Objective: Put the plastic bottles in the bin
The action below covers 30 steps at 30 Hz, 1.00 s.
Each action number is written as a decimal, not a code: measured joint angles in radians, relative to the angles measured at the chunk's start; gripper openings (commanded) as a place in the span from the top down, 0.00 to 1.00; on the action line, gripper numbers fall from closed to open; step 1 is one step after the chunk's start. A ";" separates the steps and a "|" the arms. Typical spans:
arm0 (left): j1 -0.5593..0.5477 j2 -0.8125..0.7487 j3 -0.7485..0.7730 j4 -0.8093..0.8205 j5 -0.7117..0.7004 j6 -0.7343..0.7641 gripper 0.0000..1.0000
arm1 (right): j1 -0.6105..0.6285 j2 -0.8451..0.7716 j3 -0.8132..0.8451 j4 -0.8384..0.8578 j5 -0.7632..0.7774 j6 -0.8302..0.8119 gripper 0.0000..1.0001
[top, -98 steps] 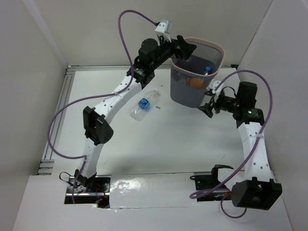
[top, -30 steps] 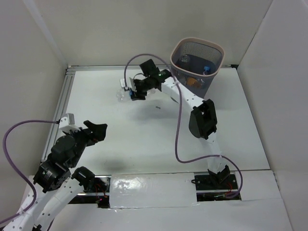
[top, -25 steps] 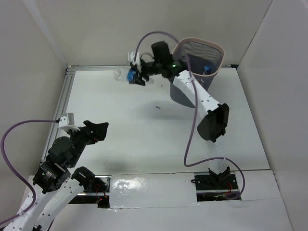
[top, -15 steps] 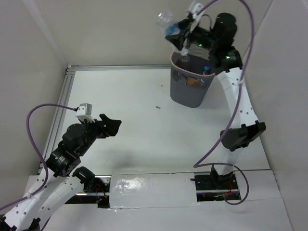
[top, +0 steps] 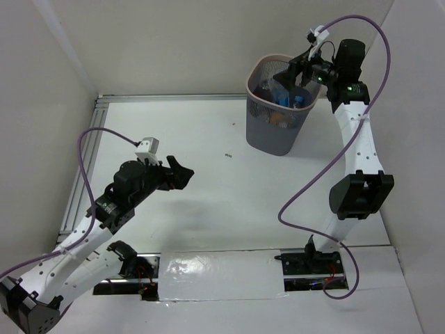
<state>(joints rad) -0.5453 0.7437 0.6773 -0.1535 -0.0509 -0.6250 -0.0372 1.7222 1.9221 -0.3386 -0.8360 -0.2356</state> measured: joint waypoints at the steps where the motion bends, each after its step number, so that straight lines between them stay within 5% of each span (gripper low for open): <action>1: 0.000 0.008 0.003 0.005 0.004 0.001 0.00 | -0.003 0.005 0.000 0.002 -0.003 0.008 0.07; 2: -0.002 0.014 0.006 0.008 0.007 0.002 0.00 | -0.006 0.012 0.002 0.002 -0.007 0.015 0.00; 16: -0.034 0.078 0.091 0.042 0.031 0.025 0.00 | -0.066 -0.024 0.309 -0.158 0.139 0.117 0.00; 23: -0.034 0.150 0.124 0.064 0.053 0.047 0.00 | -0.071 -0.325 -0.091 -0.249 0.515 0.101 0.00; 30: -0.032 0.254 0.182 0.080 0.085 0.069 0.00 | -0.068 -0.542 -0.504 -0.275 0.653 0.084 0.00</action>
